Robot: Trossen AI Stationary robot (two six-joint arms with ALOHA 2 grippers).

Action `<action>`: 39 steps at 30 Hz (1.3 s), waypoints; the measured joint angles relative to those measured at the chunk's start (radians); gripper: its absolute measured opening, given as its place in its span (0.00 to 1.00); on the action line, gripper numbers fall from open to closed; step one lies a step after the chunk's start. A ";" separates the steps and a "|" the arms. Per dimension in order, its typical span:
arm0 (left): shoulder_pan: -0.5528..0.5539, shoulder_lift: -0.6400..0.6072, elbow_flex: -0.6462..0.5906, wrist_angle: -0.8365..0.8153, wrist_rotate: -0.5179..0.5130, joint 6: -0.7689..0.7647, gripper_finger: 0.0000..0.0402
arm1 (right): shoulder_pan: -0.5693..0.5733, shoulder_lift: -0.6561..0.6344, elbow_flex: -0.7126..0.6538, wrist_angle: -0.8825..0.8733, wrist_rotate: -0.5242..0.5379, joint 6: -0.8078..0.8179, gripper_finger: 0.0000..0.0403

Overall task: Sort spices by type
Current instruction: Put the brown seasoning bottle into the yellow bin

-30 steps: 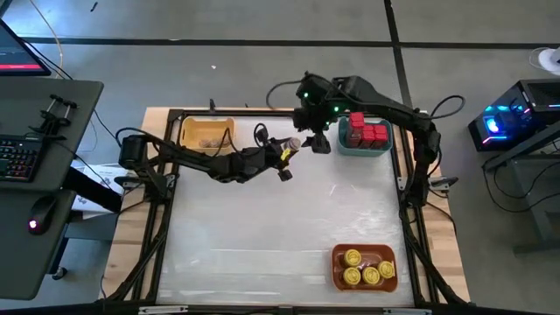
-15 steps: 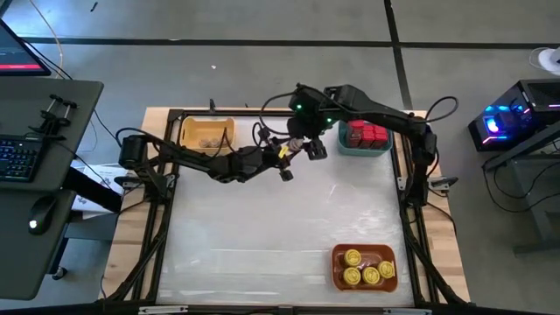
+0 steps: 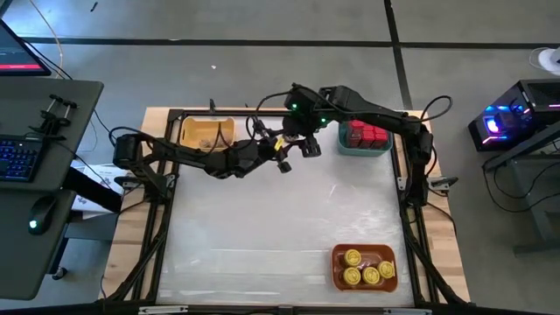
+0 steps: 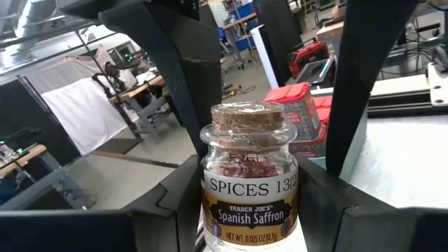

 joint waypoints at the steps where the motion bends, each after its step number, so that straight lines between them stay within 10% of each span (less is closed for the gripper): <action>1: 0.001 0.000 0.000 -0.001 0.000 0.000 0.39 | 0.000 0.000 0.000 0.000 0.006 0.000 0.63; 39: 0.012 0.002 0.000 0.036 0.019 -0.020 0.39 | -0.007 -0.021 0.001 0.021 0.031 -0.026 0.51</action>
